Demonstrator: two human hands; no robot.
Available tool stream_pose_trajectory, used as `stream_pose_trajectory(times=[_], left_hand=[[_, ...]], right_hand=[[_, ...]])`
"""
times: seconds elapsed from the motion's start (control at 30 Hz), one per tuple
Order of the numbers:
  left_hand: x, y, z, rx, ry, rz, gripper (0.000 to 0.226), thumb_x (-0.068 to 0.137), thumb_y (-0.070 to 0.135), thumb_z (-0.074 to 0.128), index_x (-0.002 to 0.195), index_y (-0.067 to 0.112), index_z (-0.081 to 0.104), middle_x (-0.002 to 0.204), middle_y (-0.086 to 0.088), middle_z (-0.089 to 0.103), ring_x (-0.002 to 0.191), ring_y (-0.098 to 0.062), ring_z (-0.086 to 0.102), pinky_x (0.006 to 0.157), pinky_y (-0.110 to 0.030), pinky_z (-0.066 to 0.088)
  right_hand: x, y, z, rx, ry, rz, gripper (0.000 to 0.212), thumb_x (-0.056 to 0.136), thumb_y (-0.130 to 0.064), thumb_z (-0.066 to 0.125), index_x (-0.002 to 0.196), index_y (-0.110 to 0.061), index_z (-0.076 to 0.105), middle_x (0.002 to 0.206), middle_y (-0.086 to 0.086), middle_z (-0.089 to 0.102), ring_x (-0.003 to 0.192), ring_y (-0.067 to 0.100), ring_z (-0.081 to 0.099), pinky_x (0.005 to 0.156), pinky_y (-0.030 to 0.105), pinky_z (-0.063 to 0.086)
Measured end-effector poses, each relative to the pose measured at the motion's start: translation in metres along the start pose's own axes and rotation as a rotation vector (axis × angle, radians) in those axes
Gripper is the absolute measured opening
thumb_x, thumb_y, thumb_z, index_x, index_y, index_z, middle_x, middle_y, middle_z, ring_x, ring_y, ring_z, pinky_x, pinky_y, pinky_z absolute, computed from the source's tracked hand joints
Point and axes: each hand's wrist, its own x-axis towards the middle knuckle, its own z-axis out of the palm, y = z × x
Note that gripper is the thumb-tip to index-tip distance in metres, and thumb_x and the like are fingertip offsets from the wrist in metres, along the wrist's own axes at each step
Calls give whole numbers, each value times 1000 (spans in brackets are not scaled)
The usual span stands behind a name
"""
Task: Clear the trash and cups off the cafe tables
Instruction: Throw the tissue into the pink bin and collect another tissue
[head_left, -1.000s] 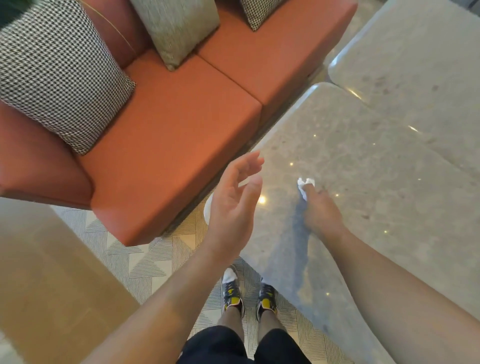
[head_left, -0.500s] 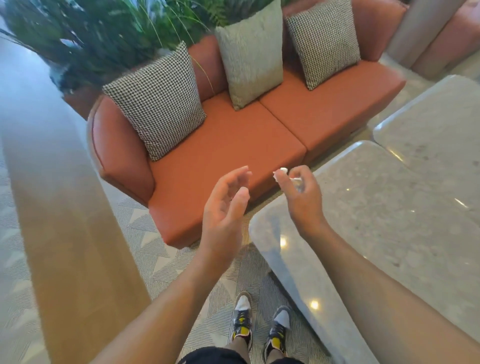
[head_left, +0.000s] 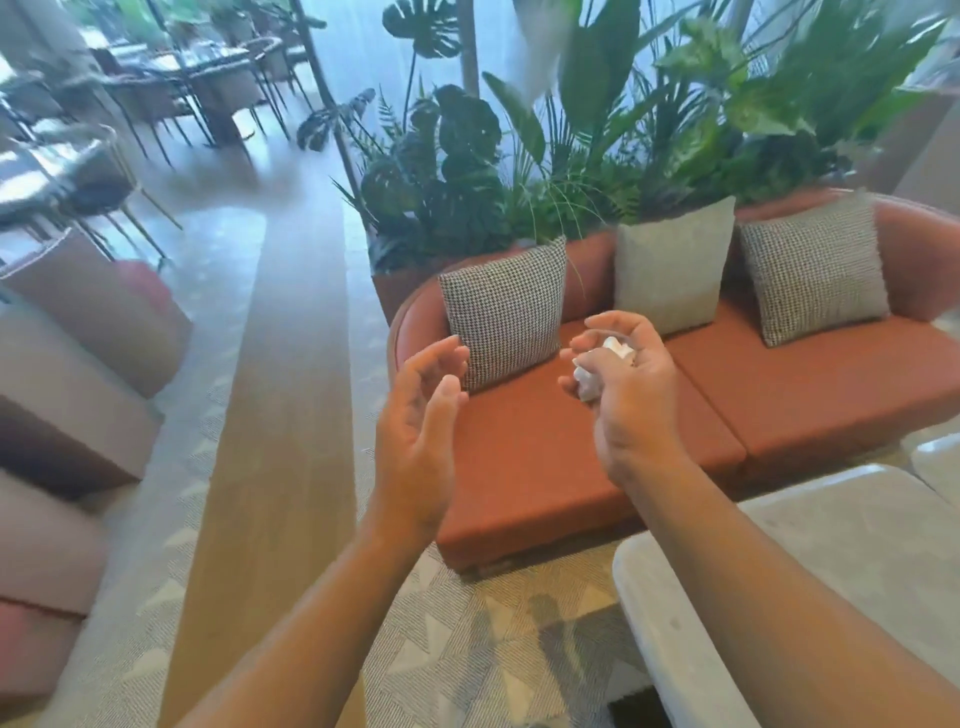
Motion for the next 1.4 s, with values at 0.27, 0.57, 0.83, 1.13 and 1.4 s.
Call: stream_pose_trajectory(times=[0.27, 0.57, 0.83, 1.13, 1.4], left_hand=[[-24, 78, -38, 53, 232, 162, 31, 96, 25, 51, 125, 28, 64, 125, 3, 71, 123, -16, 66, 106, -45, 55], [-102, 144, -69, 129, 462, 249, 35, 94, 29, 52, 128, 30, 62, 128, 7, 69, 123, -10, 64, 104, -35, 55], [-204, 182, -128, 316, 711, 302, 37, 94, 45, 55, 130, 37, 63, 133, 12, 68, 129, -4, 61, 113, -41, 51], [-349, 230, -206, 468, 1040, 300, 31, 93, 55, 54, 122, 59, 64, 133, 17, 67, 131, -8, 60, 114, -53, 49], [-529, 288, -277, 546, 1290, 314, 31, 93, 50, 55, 122, 53, 65, 131, 17, 69, 130, -6, 61, 113, -48, 51]], right_hand=[[-37, -54, 58, 13, -311, -145, 26, 85, 6, 65, 94, -19, 69, 73, -11, 61, 65, 16, 55, 60, 31, 47], [-97, -86, 87, 81, -553, -67, 15, 79, -16, 72, 88, -29, 73, 78, -5, 63, 64, 17, 56, 56, 26, 48], [-194, -67, 140, 78, -821, 26, 18, 81, -20, 70, 87, -37, 74, 90, -8, 66, 86, 22, 65, 69, 33, 58], [-355, -48, 207, 176, -1143, 128, 18, 84, -19, 73, 93, -34, 75, 85, -14, 65, 91, 22, 68, 74, 35, 62], [-577, -45, 243, 237, -1411, 281, 35, 95, -1, 71, 92, -36, 74, 97, -3, 67, 99, 30, 70, 80, 44, 66]])
